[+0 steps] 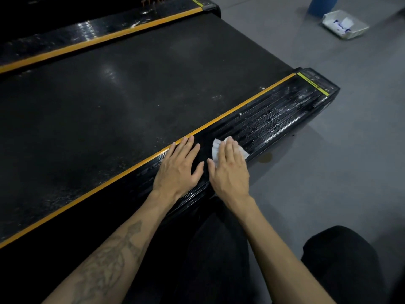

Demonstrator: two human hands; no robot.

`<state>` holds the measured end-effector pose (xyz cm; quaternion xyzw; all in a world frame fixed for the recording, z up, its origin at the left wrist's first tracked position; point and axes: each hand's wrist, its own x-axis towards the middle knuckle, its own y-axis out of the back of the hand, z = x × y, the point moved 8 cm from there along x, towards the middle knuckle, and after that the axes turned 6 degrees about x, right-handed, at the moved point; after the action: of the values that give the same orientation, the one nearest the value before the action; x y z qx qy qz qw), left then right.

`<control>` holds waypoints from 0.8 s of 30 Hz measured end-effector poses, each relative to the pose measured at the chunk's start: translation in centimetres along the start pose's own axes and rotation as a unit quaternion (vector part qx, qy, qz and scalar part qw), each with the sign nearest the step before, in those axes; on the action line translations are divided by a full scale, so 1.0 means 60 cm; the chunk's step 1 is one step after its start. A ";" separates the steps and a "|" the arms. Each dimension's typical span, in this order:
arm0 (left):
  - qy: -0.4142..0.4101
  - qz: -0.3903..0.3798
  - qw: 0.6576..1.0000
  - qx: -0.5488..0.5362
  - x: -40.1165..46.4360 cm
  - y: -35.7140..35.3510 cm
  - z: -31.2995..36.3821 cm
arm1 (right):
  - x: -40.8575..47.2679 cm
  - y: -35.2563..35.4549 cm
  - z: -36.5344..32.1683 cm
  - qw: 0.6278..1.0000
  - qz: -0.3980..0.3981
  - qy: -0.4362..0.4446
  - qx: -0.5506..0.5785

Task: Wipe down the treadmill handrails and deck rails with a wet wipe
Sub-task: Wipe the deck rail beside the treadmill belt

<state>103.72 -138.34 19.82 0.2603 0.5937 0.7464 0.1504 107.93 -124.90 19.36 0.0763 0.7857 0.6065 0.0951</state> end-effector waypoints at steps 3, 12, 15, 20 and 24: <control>-0.007 -0.002 1.000 0.005 0.000 0.001 0.002 | 0.029 0.003 0.000 0.999 -0.023 0.040 -0.002; 0.006 0.009 1.000 -0.007 0.002 0.003 0.001 | -0.004 -0.005 0.003 1.000 0.000 0.011 0.007; 0.000 0.011 1.000 0.002 0.000 0.003 0.002 | 0.025 0.004 0.015 0.999 -0.018 0.046 0.015; 0.001 0.007 1.000 0.002 0.002 0.000 0.002 | -0.011 0.005 0.032 0.999 0.020 -0.017 0.030; -0.004 0.003 1.000 0.010 0.003 0.001 0.003 | -0.011 0.000 0.008 0.999 0.001 0.014 0.049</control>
<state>103.67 -138.13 19.95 0.2667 0.5998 0.7398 0.1475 108.65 -124.62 19.27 0.0728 0.8159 0.5680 0.0797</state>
